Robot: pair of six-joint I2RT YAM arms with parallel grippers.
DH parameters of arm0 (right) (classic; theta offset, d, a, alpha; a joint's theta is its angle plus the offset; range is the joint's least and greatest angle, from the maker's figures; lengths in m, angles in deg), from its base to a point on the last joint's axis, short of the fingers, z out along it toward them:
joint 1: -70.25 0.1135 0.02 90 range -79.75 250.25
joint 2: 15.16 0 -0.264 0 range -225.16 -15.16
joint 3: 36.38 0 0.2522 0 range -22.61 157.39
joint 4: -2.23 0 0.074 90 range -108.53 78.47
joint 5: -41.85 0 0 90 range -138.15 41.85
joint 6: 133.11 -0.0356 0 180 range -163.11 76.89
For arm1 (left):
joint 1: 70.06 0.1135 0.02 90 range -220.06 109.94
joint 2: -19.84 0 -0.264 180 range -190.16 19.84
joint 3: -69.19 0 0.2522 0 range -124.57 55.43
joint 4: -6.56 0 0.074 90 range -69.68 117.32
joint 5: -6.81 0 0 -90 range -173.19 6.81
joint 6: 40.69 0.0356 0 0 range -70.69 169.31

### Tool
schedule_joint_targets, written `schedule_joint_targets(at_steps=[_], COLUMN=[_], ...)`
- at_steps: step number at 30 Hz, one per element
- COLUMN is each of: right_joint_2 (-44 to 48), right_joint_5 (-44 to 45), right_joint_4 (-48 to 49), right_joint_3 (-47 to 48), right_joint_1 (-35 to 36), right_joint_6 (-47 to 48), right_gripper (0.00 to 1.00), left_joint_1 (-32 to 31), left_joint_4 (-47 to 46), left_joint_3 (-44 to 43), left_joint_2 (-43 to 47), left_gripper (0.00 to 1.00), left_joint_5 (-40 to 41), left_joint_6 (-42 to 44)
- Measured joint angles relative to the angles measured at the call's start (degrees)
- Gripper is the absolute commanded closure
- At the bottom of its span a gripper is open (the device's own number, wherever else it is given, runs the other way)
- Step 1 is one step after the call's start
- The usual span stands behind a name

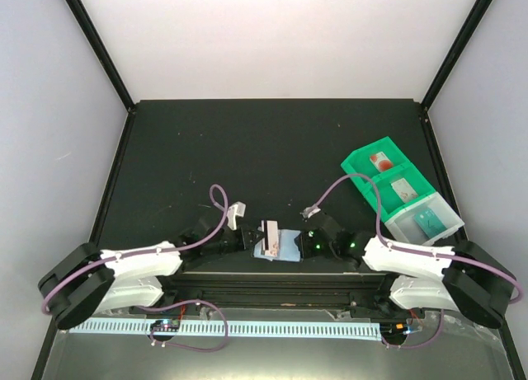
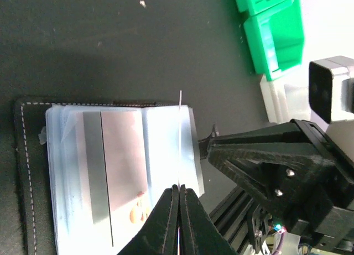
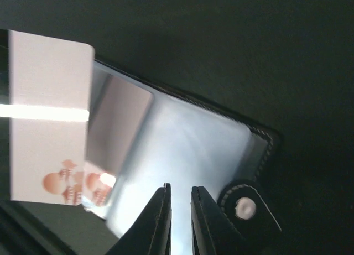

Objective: Take the credit cards out of the card holder

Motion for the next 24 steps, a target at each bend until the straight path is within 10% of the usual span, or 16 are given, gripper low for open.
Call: schedule_joint_targets(at_steps=[24], right_joint_2=[23.3], right_joint_5=[0.2], right_joint_4=[20.6], right_joint_3=[-6.4], right_joint_1=[12.3], right_joint_6=[57.1], right_gripper=[0.63], left_joint_1=[2.9], left_joint_4=[22.4], left_joint_3=[0.0], left_joint_2=[33.2], left_gripper=[0.98], left_joint_5=[5.6], left_joint_6=[-10.1])
